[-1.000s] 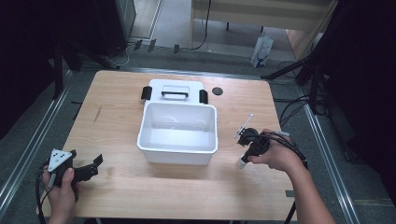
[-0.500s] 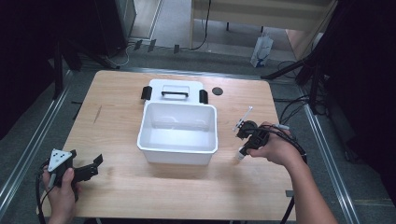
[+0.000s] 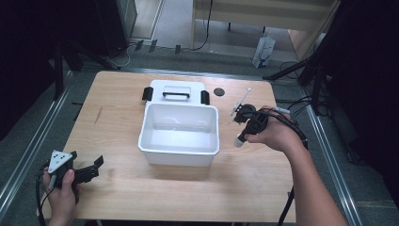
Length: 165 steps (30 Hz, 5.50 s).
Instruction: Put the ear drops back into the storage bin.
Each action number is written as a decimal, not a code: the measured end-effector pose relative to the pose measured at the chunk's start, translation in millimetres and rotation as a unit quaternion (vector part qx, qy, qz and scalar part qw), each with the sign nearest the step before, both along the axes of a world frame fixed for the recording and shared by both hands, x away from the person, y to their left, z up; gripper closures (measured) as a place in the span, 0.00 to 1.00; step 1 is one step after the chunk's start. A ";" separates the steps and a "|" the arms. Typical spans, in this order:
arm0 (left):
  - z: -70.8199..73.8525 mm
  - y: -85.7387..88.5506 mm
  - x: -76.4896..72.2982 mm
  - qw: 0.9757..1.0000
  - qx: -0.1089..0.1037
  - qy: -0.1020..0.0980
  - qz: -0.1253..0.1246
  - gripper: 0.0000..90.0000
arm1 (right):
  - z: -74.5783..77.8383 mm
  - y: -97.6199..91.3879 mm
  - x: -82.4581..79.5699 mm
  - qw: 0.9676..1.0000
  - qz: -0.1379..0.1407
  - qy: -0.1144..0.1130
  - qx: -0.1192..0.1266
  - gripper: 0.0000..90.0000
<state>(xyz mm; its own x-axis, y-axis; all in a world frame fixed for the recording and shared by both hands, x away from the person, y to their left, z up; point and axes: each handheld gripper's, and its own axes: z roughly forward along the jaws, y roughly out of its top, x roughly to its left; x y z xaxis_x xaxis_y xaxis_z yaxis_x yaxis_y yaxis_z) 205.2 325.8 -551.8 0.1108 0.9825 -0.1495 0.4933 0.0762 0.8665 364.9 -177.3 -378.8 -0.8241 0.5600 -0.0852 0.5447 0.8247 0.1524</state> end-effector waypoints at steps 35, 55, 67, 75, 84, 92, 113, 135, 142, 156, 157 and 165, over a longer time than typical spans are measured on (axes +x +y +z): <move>0.0 1.2 0.3 1.000 -0.004 0.001 0.000 0.00 | 67.2 42.3 14.7 0.999 0.028 -0.019 0.019 0.80; -0.1 1.5 0.3 1.000 -0.005 0.002 -0.001 0.00 | 75.3 80.0 15.9 0.998 0.064 -0.016 0.021 0.80; -0.2 1.3 0.5 1.000 -0.006 0.001 0.000 0.00 | 63.1 87.1 17.5 0.997 0.075 -0.009 0.023 0.80; -0.2 1.4 0.6 1.000 -0.006 0.001 0.000 0.00 | 47.5 89.8 19.6 0.996 0.091 -0.005 0.019 0.80; 0.0 1.2 0.3 1.000 -0.005 0.001 0.000 0.00 | 30.9 89.7 19.6 0.993 0.119 -0.016 0.000 0.80; -0.1 1.2 0.4 1.000 -0.006 0.000 0.000 0.00 | 18.4 86.8 22.0 0.991 0.132 -0.013 -0.003 0.80; -0.2 1.5 0.4 1.000 -0.007 0.000 -0.001 0.00 | -21.4 95.0 18.8 0.979 0.202 -0.017 -0.029 0.80; -0.1 0.6 0.0 1.000 -0.005 -0.001 -0.002 0.00 | -47.8 97.6 23.8 0.978 0.202 -0.016 -0.044 0.86; -0.1 0.7 0.0 1.000 -0.005 -0.001 -0.002 0.00 | -50.4 98.0 23.1 0.978 0.204 -0.007 -0.042 0.83; -0.1 0.4 0.0 1.000 -0.005 -0.001 -0.001 0.00 | -26.3 99.0 13.2 0.985 0.159 -0.071 -0.019 0.14; -0.1 0.4 0.0 1.000 -0.005 -0.001 -0.001 0.00 | -23.2 98.8 12.1 0.985 0.157 -0.070 -0.014 0.10; -0.2 0.2 0.0 1.000 -0.004 -0.004 -0.001 0.00 | -4.1 91.6 10.7 0.990 0.114 -0.088 0.002 0.00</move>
<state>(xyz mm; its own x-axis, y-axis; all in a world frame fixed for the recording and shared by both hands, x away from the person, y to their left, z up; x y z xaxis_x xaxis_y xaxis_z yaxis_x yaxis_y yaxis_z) 205.2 326.0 -552.0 0.1147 0.9811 -0.1561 0.4872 0.0814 0.8695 375.7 -85.7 -382.9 -0.9017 0.3621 -0.2364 0.3096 0.9222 0.2318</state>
